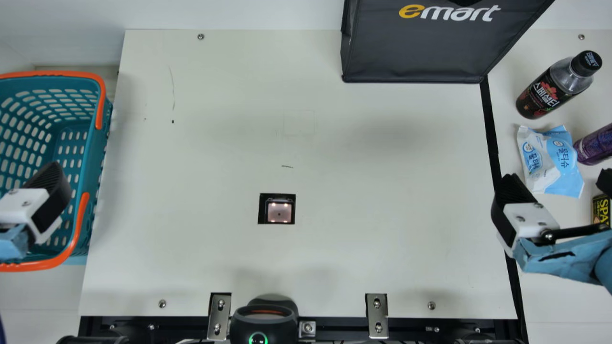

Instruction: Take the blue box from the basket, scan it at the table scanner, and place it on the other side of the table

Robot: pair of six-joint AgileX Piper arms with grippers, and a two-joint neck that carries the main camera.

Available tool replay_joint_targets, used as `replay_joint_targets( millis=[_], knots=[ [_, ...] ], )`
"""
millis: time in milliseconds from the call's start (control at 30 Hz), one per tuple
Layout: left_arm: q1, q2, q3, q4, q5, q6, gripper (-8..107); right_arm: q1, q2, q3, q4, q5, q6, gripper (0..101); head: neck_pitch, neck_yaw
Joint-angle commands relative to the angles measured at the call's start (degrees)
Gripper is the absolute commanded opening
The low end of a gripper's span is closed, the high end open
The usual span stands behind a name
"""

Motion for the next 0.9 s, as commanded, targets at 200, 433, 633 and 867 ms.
replay_joint_targets(
  millis=[200,433,633,867],
  knots=[
    [0.0,0.0,0.0,0.0,0.0,0.0,90,0.0,0.0,0.0,0.0,0.0,0.0,95,-1.7,9.4],
    [0.0,0.0,0.0,0.0,0.0,0.0,90,0.0,0.0,0.0,0.0,0.0,0.0,95,-1.7,18.8],
    [0.0,0.0,0.0,0.0,0.0,0.0,90,0.0,0.0,0.0,0.0,0.0,0.0,95,-1.7,20.1],
    [0.0,0.0,0.0,0.0,0.0,0.0,90,0.0,0.0,0.0,0.0,-0.1,0.0,95,-1.7,20.1]
  ],
)
